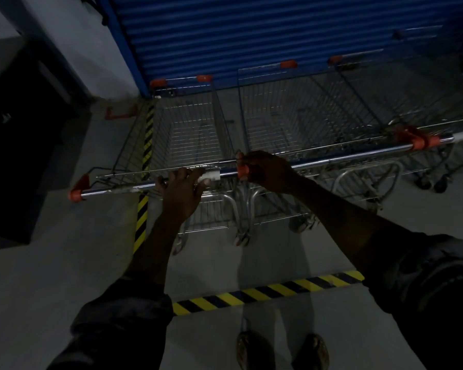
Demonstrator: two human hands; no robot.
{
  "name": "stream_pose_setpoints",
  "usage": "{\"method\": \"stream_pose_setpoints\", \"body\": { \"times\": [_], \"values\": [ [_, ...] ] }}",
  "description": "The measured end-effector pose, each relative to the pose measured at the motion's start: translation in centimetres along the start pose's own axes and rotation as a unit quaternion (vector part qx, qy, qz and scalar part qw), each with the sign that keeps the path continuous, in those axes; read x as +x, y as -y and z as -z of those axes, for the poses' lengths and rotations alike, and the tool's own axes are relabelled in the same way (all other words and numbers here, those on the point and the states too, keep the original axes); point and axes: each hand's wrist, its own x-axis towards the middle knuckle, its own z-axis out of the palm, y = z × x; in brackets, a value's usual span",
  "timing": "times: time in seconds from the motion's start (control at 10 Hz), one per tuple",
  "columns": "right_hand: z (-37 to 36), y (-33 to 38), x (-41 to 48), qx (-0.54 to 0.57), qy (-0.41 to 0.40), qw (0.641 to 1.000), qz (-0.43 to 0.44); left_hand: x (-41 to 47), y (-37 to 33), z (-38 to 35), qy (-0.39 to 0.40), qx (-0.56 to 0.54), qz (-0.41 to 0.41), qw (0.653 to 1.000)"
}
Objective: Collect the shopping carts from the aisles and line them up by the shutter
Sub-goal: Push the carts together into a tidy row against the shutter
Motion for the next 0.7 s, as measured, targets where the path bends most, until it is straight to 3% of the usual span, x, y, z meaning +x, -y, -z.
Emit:
{"method": "stream_pose_setpoints", "body": {
  "times": [0.4,0.7],
  "values": [
    [0.01,0.07,-0.9,0.036,0.023,0.999,-0.007,-0.13,-0.55,0.57,-0.004,-0.038,0.004,0.999],
    [0.31,0.02,-0.99,-0.054,-0.009,0.998,0.023,-0.2,-0.79,0.57,0.005,-0.051,-0.005,0.999]
  ]
}}
